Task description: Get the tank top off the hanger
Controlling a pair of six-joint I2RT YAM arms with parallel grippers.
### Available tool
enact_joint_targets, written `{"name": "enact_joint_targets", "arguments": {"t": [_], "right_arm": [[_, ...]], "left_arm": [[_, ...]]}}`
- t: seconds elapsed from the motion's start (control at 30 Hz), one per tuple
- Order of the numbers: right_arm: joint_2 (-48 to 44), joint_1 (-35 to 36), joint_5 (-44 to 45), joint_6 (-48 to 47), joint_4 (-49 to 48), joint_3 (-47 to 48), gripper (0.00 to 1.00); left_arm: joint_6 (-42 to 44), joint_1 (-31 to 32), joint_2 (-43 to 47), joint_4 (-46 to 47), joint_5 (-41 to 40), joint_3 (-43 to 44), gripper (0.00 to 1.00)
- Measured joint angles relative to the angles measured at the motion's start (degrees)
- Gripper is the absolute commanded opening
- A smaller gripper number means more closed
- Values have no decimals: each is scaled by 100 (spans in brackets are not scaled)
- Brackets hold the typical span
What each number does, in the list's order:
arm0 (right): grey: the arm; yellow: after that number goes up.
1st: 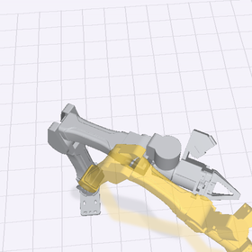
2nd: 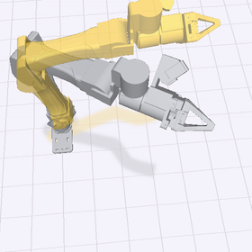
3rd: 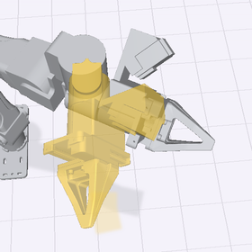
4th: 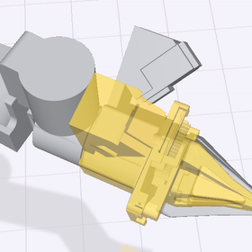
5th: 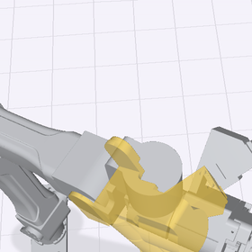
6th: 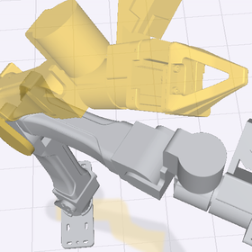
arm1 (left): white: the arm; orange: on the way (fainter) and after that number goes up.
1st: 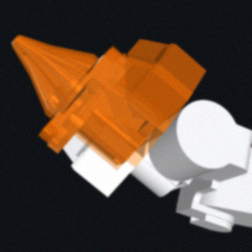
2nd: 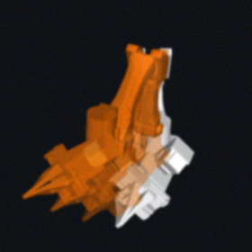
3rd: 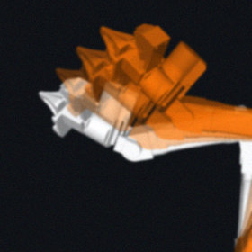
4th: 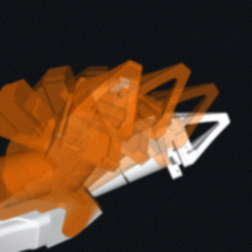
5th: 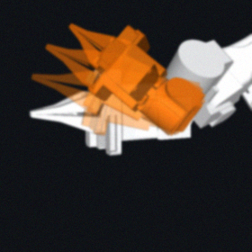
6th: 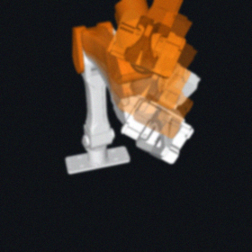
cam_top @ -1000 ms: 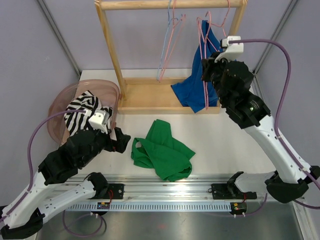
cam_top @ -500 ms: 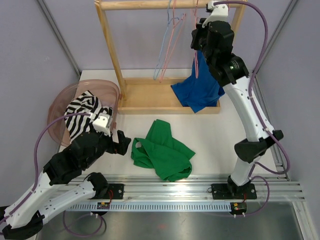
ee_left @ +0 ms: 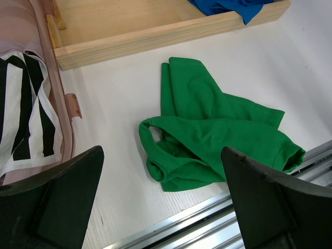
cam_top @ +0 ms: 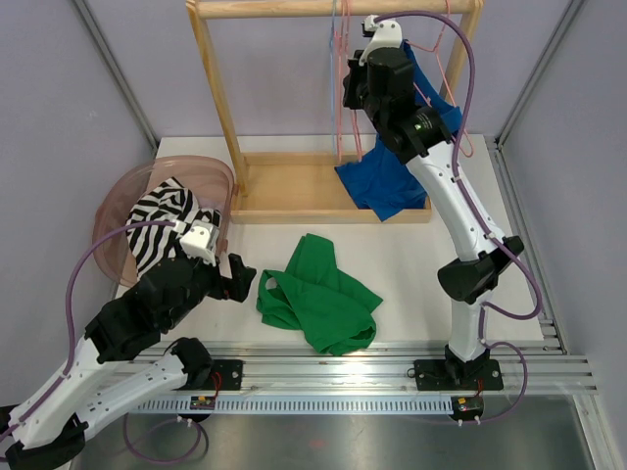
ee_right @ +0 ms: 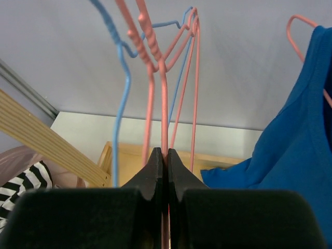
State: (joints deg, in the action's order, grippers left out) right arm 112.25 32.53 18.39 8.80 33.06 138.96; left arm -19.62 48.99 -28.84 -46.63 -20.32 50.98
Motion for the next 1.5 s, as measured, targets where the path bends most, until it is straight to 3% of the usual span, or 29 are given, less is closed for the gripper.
{"name": "enact_joint_targets", "arguments": {"t": [0.3,0.37,0.57,0.67,0.73,0.77,0.83,1.0,1.23,1.5], "right_arm": [[74,81,-151,44,-31,-24,0],[31,81,-151,35,-122,-140,19],[-446,81,-133,-120,-136,-807,54],[-802,81,-105,-223,-98,-1069,66],[-1126,81,-96,-264,-57,-1237,80],[-1307,81,-96,-295,-50,-1335,82],[-1711,81,-114,-306,-42,-1565,98],[-3073,81,-415,-315,-9,-2559,99],[-5182,81,-1381,-79,-133,-4653,100],[-6332,81,-2455,79,-13,-5731,99]], "left_arm": [[11,-33,-31,0,-9,0,99],[-35,-33,-109,-4,-13,2,99],[-345,-37,-649,48,17,63,99],[-501,-37,-1008,264,90,68,99],[-579,-37,-1237,439,160,68,99],[-608,-37,-1416,533,201,68,99],[-660,-37,-1777,750,306,68,99],[-734,-20,-2920,1233,647,74,99],[-732,59,-4096,1676,1169,76,99],[-741,608,-5429,1832,1453,98,99]]}}
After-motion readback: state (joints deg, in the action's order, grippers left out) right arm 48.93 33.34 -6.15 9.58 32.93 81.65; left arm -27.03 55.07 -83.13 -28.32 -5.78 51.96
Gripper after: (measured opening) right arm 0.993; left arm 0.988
